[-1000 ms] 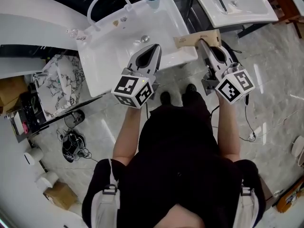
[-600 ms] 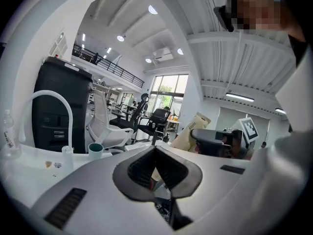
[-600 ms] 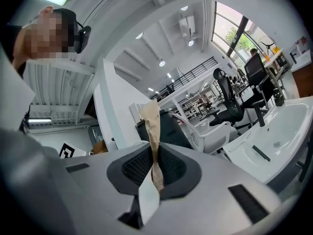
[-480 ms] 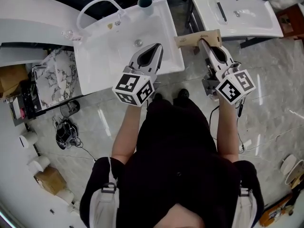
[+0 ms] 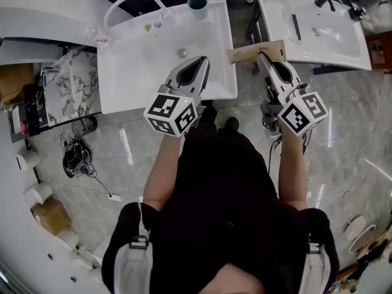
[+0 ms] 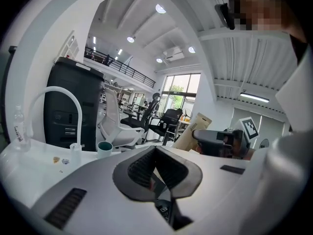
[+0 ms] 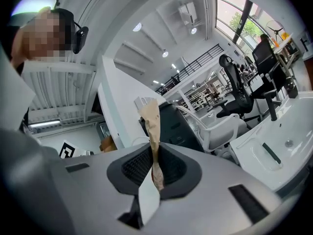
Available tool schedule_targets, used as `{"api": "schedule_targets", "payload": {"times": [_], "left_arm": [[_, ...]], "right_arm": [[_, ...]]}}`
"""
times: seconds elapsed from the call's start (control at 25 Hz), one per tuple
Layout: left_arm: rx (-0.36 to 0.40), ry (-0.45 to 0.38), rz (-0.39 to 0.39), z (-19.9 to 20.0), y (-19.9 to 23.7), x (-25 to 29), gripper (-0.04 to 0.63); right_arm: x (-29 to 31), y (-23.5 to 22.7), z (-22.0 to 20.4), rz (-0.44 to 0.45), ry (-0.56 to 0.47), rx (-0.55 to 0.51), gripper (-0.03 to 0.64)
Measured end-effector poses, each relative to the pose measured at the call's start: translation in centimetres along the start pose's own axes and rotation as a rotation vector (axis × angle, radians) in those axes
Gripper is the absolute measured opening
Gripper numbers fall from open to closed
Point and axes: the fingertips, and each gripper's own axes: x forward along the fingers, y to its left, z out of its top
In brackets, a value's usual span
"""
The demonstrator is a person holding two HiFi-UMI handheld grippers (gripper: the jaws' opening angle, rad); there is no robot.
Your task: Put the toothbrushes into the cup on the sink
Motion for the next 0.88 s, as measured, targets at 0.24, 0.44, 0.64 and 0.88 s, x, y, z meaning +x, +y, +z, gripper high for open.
{"api": "schedule_targets", "payload": {"times": [0.24, 0.44, 0.64, 0.88], "left_arm": [[-0.005, -0.007, -0.021, 1.8, 4.1, 1.6, 0.014], [0.001, 0.006, -0.061, 3.1, 6.7, 3.4, 0.014], [-0.014, 0.03, -0.101, 3.2, 9.4, 4.6, 0.014], [-0.055, 0.064, -0.164, 2.9, 11.8, 6.1, 0.014]], "right_arm": [[4.3, -0.2, 1.0, -0.03, 0.012, -0.034, 0.052], [7.3, -0.8, 1.8, -0.078, 0.025, -0.043, 0.052], [10.1, -1.2, 1.3, -0.109, 0.034, -0.028, 0.052], [12.9, -1.8, 0.1, -0.147, 0.048, -0.007, 0.052]]}}
